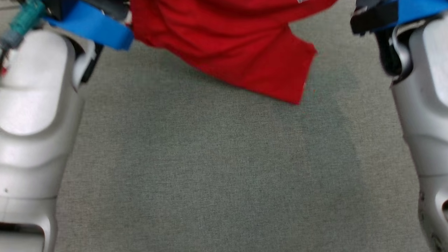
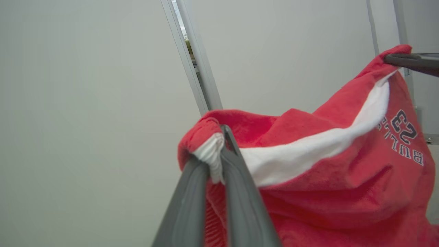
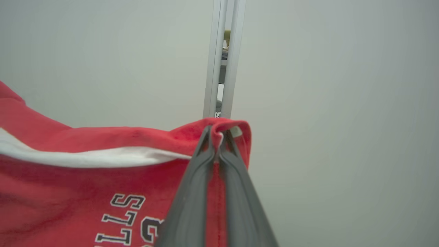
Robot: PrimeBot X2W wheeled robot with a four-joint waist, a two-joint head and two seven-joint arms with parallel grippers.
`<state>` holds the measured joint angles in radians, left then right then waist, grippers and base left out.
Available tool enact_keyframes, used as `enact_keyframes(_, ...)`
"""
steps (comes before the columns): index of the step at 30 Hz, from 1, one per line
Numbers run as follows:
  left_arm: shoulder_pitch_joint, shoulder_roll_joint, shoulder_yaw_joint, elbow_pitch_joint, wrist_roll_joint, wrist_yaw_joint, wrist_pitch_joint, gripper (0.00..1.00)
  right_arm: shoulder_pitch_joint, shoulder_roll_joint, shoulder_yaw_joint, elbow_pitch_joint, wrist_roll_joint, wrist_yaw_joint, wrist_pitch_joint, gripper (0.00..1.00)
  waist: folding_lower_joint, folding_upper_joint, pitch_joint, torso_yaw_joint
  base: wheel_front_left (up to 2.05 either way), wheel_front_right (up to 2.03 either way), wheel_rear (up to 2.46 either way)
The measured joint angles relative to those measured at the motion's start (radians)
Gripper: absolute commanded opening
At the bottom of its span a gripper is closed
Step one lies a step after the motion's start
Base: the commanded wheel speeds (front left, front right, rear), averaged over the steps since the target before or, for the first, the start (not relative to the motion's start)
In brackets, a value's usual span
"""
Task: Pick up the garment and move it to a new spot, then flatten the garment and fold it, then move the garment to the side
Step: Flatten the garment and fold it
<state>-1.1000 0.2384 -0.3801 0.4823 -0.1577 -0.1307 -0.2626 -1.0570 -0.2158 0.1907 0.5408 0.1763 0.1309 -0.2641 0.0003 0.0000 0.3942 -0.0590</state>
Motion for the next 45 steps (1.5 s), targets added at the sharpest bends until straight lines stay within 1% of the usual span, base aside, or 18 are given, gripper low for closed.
enact_keyframes(4,-0.196,0.002,0.002,0.039,0.01,0.0,0.0,0.0,-0.189,-0.019,0.011,0.04,-0.014,0.0,0.0,0.0,0.0,0.0,0.071,-0.008,0.0,0.0,0.0)
enact_keyframes(9,-0.374,-0.004,0.006,0.073,-0.001,0.0,0.0,0.0,-0.347,-0.024,0.01,0.105,-0.015,0.0,0.0,0.0,0.0001,0.0,0.131,-0.019,0.0,0.0,0.0)
enact_keyframes(12,-0.42,-0.015,0.009,0.073,-0.017,0.0,0.0,0.0,-0.403,-0.024,0.013,0.134,-0.003,0.0,0.0,0.0,0.0,0.0,0.148,-0.024,0.0,0.0,0.0)
enact_keyframes(16,-0.391,-0.019,-0.013,0.074,-0.025,0.0,0.0,0.0,-0.396,-0.025,0.036,0.155,0.007,0.0,0.0,0.0,-0.0001,0.0,0.157,-0.021,0.0,0.0,0.0)
enact_keyframes(19,-0.314,-0.023,-0.025,0.069,-0.026,0.0,0.0,0.0,-0.347,-0.027,0.051,0.15,0.012,0.0,0.0,0.0,-0.0001,0.0,0.165,-0.013,0.0,0.0,0.0)
enact_keyframes(23,-0.172,-0.034,-0.009,0.026,-0.037,0.006,0.0,0.0,-0.212,-0.025,0.057,0.123,0.035,0.0,0.0,0.0,0.0,0.0,0.167,-0.006,0.0,0.0,0.0)
enact_keyframes(28,0.057,-0.047,0.017,-0.067,-0.044,0.024,0.0,0.0,-0.035,-0.014,0.058,0.07,0.048,0.0,0.0,0.0,-0.0001,0.0,0.146,-0.004,0.0,0.0,0.0)
enact_keyframes(39,0.578,-0.107,0.021,-0.221,-0.049,0.031,0.0,0.0,0.435,-0.009,0.012,-0.088,0.103,0.0,0.0,0.0,-0.0005,0.0,0.014,0.012,0.0,0.0,0.0)
enact_keyframes(45,0.797,-0.133,0.034,-0.263,-0.053,0.032,0.0,0.0,0.66,-0.011,-0.01,-0.142,0.144,0.0,0.0,0.0,-0.0006,0.0,-0.075,0.008,0.0,0.0,0.0)
